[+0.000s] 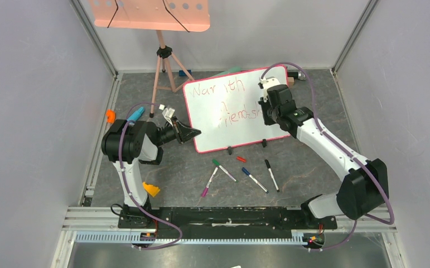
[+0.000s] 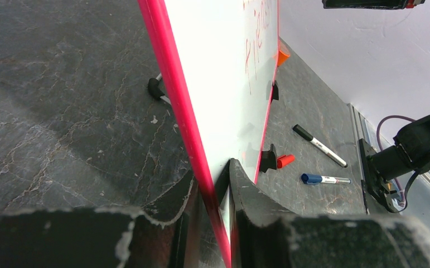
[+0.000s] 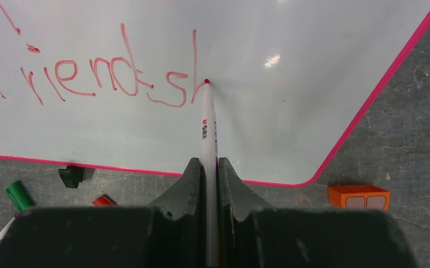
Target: Write a sentence on the whiteboard
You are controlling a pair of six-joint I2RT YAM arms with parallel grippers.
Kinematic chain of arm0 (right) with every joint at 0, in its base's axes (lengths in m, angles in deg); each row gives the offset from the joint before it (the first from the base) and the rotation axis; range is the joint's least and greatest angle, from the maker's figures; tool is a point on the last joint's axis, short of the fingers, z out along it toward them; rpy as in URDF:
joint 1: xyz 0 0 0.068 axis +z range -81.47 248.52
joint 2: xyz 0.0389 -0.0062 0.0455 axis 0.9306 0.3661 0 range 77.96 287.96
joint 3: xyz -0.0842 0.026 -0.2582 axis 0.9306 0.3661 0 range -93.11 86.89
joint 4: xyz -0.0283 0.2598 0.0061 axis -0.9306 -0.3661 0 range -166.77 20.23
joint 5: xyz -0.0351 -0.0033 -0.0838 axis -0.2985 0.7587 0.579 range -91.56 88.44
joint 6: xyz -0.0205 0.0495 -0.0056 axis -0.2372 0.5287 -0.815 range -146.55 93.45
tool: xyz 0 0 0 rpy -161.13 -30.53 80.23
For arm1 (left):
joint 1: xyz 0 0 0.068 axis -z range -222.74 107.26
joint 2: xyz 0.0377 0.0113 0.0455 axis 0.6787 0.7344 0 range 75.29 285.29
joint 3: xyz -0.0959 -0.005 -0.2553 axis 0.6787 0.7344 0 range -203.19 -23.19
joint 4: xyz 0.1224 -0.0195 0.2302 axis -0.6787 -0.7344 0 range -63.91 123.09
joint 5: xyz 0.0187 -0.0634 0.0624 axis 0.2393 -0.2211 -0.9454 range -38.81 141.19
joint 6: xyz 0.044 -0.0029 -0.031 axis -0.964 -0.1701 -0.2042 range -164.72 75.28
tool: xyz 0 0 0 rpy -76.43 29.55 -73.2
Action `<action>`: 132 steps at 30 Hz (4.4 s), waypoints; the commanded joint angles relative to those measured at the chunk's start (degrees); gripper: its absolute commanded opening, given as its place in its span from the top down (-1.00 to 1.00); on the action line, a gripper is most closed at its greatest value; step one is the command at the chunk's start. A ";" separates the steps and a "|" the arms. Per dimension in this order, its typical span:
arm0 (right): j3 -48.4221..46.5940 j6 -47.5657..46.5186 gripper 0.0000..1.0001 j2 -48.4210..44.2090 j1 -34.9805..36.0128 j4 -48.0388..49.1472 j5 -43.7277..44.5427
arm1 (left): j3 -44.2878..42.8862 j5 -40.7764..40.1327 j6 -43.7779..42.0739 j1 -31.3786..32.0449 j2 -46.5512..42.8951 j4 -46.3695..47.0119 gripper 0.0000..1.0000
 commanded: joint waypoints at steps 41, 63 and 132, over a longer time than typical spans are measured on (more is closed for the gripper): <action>-1.09 -1.05 1.00 -4.88 -1.39 4.96 1.28 | -0.91 -6.54 -5.96 -1.04 1.98 1.99 0.94; -2.53 -0.41 1.00 0.08 -1.92 3.78 1.17 | -0.89 -6.45 -6.25 -1.04 1.92 1.99 0.93; 0.89 -0.94 1.00 -0.86 -2.23 2.94 2.27 | -0.81 -6.56 -6.24 -1.03 2.03 1.99 0.93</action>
